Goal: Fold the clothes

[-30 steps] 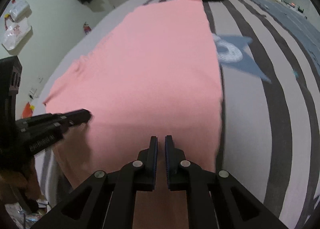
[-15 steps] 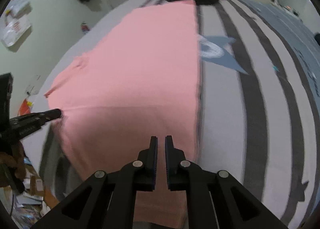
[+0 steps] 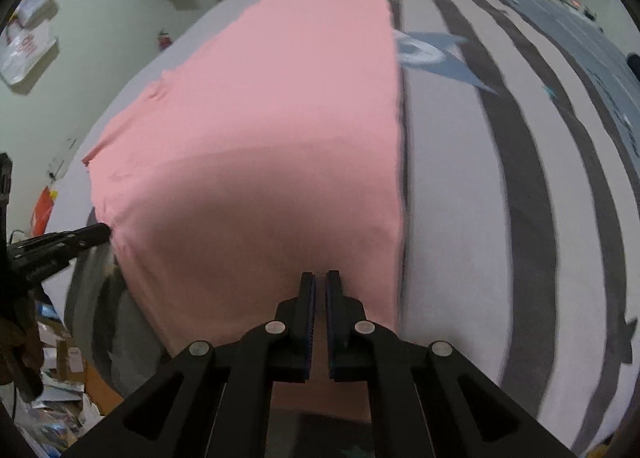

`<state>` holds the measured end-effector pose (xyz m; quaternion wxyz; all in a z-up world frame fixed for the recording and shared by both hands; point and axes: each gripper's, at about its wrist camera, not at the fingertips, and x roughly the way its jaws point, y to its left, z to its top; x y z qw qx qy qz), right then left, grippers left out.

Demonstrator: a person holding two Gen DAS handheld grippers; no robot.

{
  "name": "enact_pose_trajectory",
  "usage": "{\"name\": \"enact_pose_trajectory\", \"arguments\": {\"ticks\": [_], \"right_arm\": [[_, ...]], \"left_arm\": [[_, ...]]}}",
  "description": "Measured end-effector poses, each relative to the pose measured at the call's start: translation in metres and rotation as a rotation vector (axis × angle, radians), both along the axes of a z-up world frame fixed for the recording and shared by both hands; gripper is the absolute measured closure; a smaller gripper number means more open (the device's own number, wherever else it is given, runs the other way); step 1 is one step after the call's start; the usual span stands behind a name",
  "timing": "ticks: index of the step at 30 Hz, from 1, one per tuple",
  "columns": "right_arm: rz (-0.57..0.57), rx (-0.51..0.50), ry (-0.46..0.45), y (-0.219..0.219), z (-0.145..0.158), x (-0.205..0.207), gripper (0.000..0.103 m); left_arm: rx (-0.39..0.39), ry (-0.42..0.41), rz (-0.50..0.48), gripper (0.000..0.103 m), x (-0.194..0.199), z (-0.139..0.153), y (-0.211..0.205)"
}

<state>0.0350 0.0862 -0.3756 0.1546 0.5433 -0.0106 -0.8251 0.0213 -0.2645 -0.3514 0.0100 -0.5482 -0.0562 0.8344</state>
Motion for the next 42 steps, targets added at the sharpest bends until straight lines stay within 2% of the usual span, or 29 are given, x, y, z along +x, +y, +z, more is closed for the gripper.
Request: {"name": "enact_pose_trajectory", "arguments": {"ticks": [2, 4, 5, 7, 8, 9, 10, 12, 14, 15, 17, 19, 22, 24, 26, 28, 30, 32, 34, 38, 42], "right_arm": [[0.004, 0.006, -0.002, 0.0, 0.006, 0.0, 0.098], [0.005, -0.001, 0.002, -0.003, 0.014, -0.003, 0.098], [0.012, -0.003, 0.012, -0.007, 0.02, -0.006, 0.098], [0.02, -0.007, 0.035, -0.014, 0.03, -0.017, 0.098], [0.019, -0.011, 0.044, -0.018, 0.035, -0.022, 0.094], [0.016, -0.013, 0.055, -0.022, 0.039, -0.029, 0.083], [0.011, -0.008, 0.07, -0.026, 0.044, -0.036, 0.076], [-0.005, -0.008, 0.108, -0.031, 0.051, -0.051, 0.056], [-0.028, -0.007, 0.127, -0.034, 0.055, -0.063, 0.05], [-0.038, -0.011, 0.125, -0.035, 0.055, -0.071, 0.05], [-0.051, -0.021, 0.122, -0.038, 0.055, -0.087, 0.05], [-0.061, -0.022, 0.128, -0.043, 0.055, -0.1, 0.05], [-0.062, -0.014, 0.129, -0.047, 0.054, -0.114, 0.05], [-0.063, -0.012, 0.119, -0.05, 0.05, -0.121, 0.05], [-0.065, -0.012, 0.11, -0.052, 0.047, -0.122, 0.05], [-0.065, -0.016, 0.101, -0.057, 0.045, -0.122, 0.05], [-0.057, -0.036, 0.085, -0.063, 0.044, -0.119, 0.05], [-0.024, -0.064, 0.068, -0.073, 0.044, -0.113, 0.05], [0.043, -0.078, 0.058, -0.093, 0.044, -0.104, 0.05], [0.161, -0.101, 0.044, -0.131, 0.041, -0.089, 0.05], [0.206, -0.131, 0.007, -0.158, 0.032, -0.083, 0.05]], "left_arm": [[-0.002, 0.012, 0.007, 0.101, -0.001, 0.007, -0.007], [-0.009, 0.043, 0.032, 0.099, -0.027, 0.024, -0.019], [-0.004, 0.057, 0.058, 0.093, -0.035, 0.03, -0.027], [0.005, 0.085, 0.11, 0.074, -0.048, 0.044, -0.041], [0.005, 0.104, 0.14, 0.055, -0.028, 0.049, -0.044], [0.0, 0.124, 0.176, 0.038, -0.025, 0.056, -0.053], [-0.006, 0.148, 0.21, 0.033, -0.029, 0.062, -0.065], [-0.014, 0.176, 0.255, 0.029, -0.028, 0.064, -0.095], [0.001, 0.167, 0.3, 0.029, -0.047, 0.05, -0.117], [0.023, 0.161, 0.324, 0.029, -0.061, 0.038, -0.129], [0.059, 0.157, 0.381, 0.029, -0.054, 0.037, -0.153], [0.083, 0.157, 0.423, 0.029, -0.062, 0.023, -0.172], [0.14, 0.111, 0.412, 0.032, -0.078, 0.006, -0.196], [0.182, 0.078, 0.386, 0.041, -0.082, -0.001, -0.2], [0.184, 0.045, 0.329, 0.049, -0.087, -0.01, -0.194], [0.122, 0.021, 0.31, 0.05, -0.085, -0.017, -0.189], [0.126, -0.004, 0.331, 0.055, -0.082, -0.025, -0.195], [0.152, -0.005, 0.347, 0.058, -0.08, -0.028, -0.202], [0.123, -0.003, 0.312, 0.062, -0.083, -0.029, -0.199], [0.055, -0.02, 0.284, 0.1, -0.088, -0.034, -0.203], [0.154, -0.017, 0.304, 0.101, -0.084, -0.034, -0.222]]}}
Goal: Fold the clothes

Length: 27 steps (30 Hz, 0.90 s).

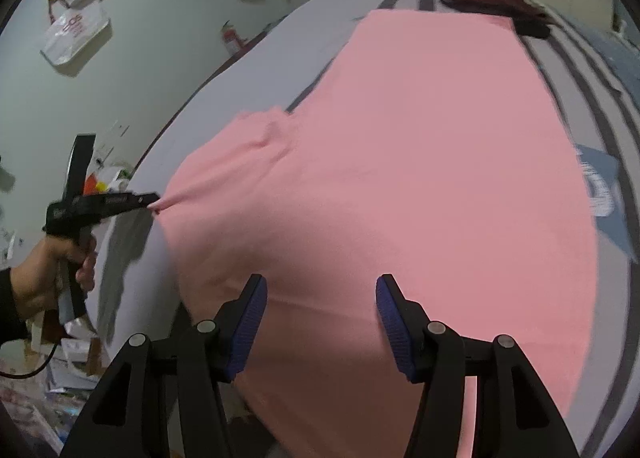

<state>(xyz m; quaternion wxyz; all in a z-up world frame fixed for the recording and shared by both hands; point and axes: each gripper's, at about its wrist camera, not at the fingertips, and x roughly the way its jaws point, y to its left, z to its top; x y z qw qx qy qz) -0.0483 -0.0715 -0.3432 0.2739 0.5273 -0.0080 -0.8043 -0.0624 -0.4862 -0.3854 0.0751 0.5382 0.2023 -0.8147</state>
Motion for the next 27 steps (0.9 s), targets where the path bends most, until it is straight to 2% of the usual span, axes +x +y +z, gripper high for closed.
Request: {"name": "enact_pose_trajectory", "arguments": {"ticks": [5, 7, 8, 10, 11, 14, 16, 17, 20, 23, 25, 26, 27], "right_arm": [[0.019, -0.021, -0.017, -0.018, -0.002, 0.003, 0.05], [0.034, -0.027, -0.018, -0.023, -0.001, 0.004, 0.05], [0.042, -0.028, -0.019, -0.026, -0.001, 0.004, 0.05], [0.054, -0.028, -0.021, -0.031, -0.001, 0.006, 0.05], [0.058, -0.029, -0.023, -0.033, -0.001, 0.006, 0.05], [0.057, -0.034, -0.029, -0.034, -0.001, 0.007, 0.05], [0.053, -0.035, -0.028, -0.034, -0.002, 0.007, 0.05], [0.051, -0.034, -0.026, -0.033, -0.002, 0.007, 0.05], [0.044, -0.032, -0.025, -0.031, -0.002, 0.007, 0.05], [0.035, -0.025, -0.027, -0.027, -0.001, 0.007, 0.05], [0.031, -0.022, -0.025, -0.024, -0.001, 0.007, 0.05], [0.029, -0.02, -0.024, -0.023, -0.001, 0.006, 0.05], [0.027, -0.019, -0.024, -0.021, -0.001, 0.006, 0.05]], "left_arm": [[0.131, 0.025, -0.063, 0.101, 0.002, 0.008, 0.002], [0.155, 0.028, -0.113, 0.101, 0.002, 0.009, 0.011], [0.153, 0.024, -0.127, 0.097, 0.003, 0.009, 0.014], [0.146, 0.012, -0.142, 0.08, 0.004, 0.008, 0.018], [0.134, 0.008, -0.128, 0.066, 0.005, 0.008, 0.016], [0.145, 0.029, -0.083, 0.06, 0.011, 0.009, 0.008], [0.163, 0.045, -0.066, 0.06, 0.016, 0.012, 0.004], [0.162, 0.049, -0.091, 0.06, 0.016, 0.012, 0.008], [0.138, 0.039, -0.158, 0.06, 0.019, 0.011, 0.02], [0.09, 0.001, -0.167, 0.061, 0.015, 0.001, 0.025], [0.089, 0.007, -0.167, 0.077, 0.016, -0.001, 0.026], [0.089, 0.01, -0.167, 0.09, 0.016, -0.002, 0.026], [0.089, 0.009, -0.172, 0.096, 0.014, -0.003, 0.028]]}}
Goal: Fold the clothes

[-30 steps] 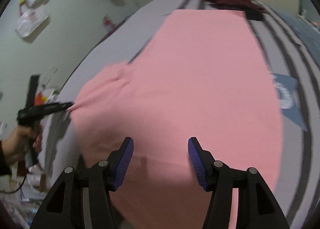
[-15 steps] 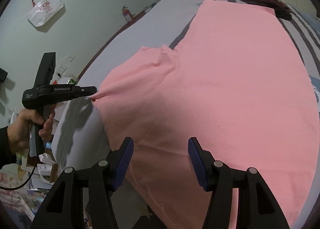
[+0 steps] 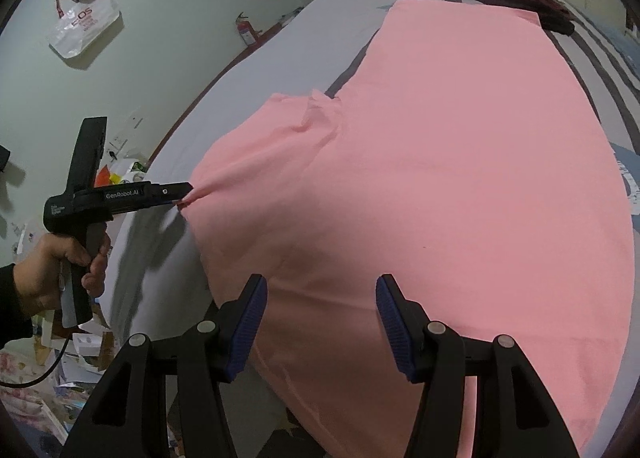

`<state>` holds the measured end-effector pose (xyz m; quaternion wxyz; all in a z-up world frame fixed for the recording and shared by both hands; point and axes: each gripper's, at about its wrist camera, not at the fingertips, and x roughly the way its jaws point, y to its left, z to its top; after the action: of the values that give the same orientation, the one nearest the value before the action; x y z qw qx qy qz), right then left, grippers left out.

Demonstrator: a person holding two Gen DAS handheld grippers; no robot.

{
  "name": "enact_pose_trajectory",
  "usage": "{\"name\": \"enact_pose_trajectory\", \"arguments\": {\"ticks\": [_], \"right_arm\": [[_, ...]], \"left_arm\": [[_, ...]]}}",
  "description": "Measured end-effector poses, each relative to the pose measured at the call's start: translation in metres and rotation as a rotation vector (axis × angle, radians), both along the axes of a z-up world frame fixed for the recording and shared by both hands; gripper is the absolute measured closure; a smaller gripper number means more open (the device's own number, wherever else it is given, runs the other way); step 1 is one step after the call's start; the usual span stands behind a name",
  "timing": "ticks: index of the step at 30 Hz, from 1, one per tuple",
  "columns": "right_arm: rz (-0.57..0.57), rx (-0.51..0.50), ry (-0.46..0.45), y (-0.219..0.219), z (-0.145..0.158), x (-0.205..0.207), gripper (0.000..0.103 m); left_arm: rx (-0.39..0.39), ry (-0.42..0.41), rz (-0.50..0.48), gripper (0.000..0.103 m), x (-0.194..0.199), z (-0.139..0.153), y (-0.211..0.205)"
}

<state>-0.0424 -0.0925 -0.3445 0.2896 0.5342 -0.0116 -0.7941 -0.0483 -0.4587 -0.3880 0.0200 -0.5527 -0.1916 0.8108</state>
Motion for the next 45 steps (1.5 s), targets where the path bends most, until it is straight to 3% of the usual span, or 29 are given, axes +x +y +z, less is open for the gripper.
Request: {"name": "enact_pose_trajectory", "arguments": {"ticks": [2, 5, 7, 13, 15, 19, 21, 26, 31, 35, 38, 43, 45], "right_arm": [[-0.006, 0.002, -0.004, 0.003, -0.002, 0.0, 0.05], [-0.015, 0.007, -0.008, 0.009, -0.004, 0.001, 0.05], [-0.025, 0.009, -0.006, 0.01, -0.004, 0.002, 0.05], [-0.039, 0.011, -0.022, 0.015, -0.01, 0.003, 0.05], [-0.035, 0.012, -0.021, 0.015, -0.009, 0.005, 0.05], [-0.037, 0.007, -0.021, 0.017, -0.009, 0.006, 0.05], [-0.044, 0.007, -0.018, 0.02, -0.008, 0.006, 0.05], [-0.072, 0.004, -0.002, 0.028, -0.002, 0.003, 0.05], [-0.108, 0.0, 0.008, 0.039, 0.002, -0.006, 0.05], [-0.128, -0.003, 0.016, 0.047, 0.005, -0.009, 0.05], [-0.141, 0.0, 0.016, 0.053, 0.006, -0.008, 0.05], [-0.179, 0.01, 0.019, 0.069, 0.006, -0.01, 0.05], [-0.197, 0.014, 0.019, 0.075, 0.004, -0.012, 0.05]], "left_arm": [[-0.001, 0.005, -0.011, 0.098, 0.002, 0.0, 0.002], [-0.07, 0.037, -0.037, 0.099, -0.006, 0.015, 0.003], [-0.15, 0.106, -0.052, 0.101, -0.005, 0.035, 0.002], [-0.256, 0.058, -0.102, 0.1, -0.001, 0.016, 0.003], [-0.307, 0.05, -0.09, 0.099, -0.002, 0.014, 0.004], [-0.368, -0.012, 0.043, 0.099, 0.005, 0.014, -0.022], [-0.338, 0.025, 0.054, 0.099, 0.004, 0.024, -0.023], [-0.256, 0.169, -0.069, 0.099, -0.02, 0.057, 0.016], [-0.131, 0.195, -0.182, 0.099, -0.092, 0.05, 0.084], [-0.138, 0.162, -0.285, 0.099, -0.113, 0.029, 0.12], [-0.212, 0.094, -0.291, 0.099, -0.107, 0.005, 0.118], [-0.305, 0.131, -0.193, 0.098, -0.097, 0.011, 0.08], [-0.337, 0.131, -0.125, 0.085, -0.087, 0.02, 0.063]]}}
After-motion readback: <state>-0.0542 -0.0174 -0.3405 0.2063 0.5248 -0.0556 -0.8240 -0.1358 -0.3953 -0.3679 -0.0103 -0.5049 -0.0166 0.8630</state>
